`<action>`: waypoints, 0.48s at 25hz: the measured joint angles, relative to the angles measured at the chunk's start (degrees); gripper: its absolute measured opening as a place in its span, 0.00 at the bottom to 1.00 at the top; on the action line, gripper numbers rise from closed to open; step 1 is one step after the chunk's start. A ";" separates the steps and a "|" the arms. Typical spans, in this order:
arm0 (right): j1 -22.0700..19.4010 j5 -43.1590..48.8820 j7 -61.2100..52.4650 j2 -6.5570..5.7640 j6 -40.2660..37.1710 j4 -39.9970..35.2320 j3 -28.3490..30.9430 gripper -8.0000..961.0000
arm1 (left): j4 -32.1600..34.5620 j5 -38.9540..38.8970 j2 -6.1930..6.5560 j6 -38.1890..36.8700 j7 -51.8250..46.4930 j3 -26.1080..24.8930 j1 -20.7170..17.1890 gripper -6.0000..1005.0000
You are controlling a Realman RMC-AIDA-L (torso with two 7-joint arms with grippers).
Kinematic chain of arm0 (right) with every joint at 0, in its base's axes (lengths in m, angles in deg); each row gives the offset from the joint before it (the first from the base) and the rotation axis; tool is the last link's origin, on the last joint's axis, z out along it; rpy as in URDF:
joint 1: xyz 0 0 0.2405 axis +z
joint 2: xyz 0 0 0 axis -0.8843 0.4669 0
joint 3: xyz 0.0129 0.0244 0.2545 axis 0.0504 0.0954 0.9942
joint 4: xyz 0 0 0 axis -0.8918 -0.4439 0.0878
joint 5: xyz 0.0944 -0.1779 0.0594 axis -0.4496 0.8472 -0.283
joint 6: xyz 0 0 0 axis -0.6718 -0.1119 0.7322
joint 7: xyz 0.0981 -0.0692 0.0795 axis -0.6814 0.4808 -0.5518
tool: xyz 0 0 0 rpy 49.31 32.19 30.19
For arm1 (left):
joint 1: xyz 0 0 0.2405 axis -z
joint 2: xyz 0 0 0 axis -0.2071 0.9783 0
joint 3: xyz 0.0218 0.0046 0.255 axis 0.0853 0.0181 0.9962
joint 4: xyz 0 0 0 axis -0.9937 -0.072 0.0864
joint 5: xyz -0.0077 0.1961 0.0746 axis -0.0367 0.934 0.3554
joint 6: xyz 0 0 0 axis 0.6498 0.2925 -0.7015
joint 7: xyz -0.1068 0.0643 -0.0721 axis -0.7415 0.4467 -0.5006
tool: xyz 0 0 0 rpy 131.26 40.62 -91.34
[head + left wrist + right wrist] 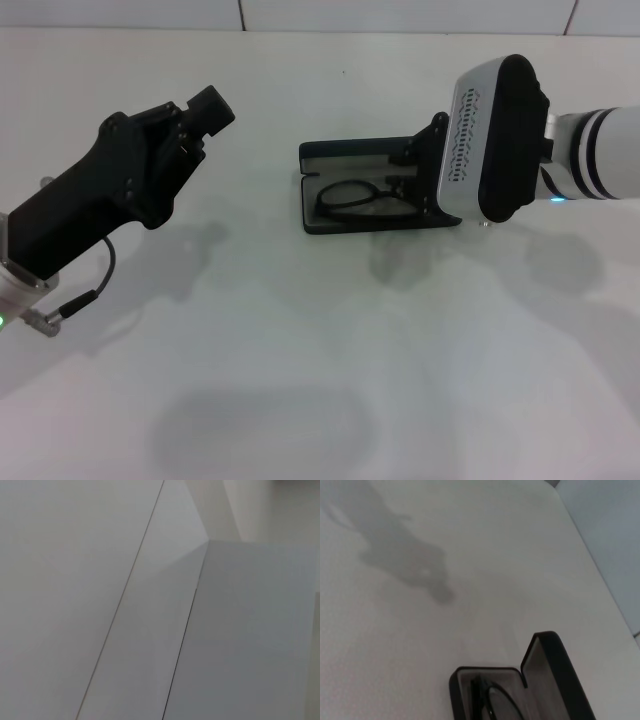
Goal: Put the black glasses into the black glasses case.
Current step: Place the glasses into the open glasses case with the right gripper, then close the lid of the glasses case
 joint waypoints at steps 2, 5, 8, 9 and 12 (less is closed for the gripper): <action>-0.79 -0.35 -0.17 0.02 -0.24 -0.91 -0.01 0.18 | 0.00 0.02 -0.01 -0.04 -0.02 0.00 -0.08 0.04; -3.36 -1.50 -0.45 0.09 -0.45 -4.01 -0.01 0.18 | 0.23 0.03 0.02 -0.09 -0.12 0.00 -0.01 0.04; -6.92 -5.48 -0.61 0.13 -1.72 -8.69 0.43 0.18 | 0.62 -0.09 0.41 -0.16 -0.31 0.01 0.28 0.04; -7.79 -7.19 -0.61 0.10 -2.71 -9.75 0.92 0.18 | 0.65 -0.22 0.79 -0.28 -0.56 0.01 0.59 0.04; -11.19 -15.45 -0.63 0.04 -9.52 -12.73 5.53 0.18 | 0.69 -0.27 2.02 -0.35 -1.97 0.00 2.22 0.04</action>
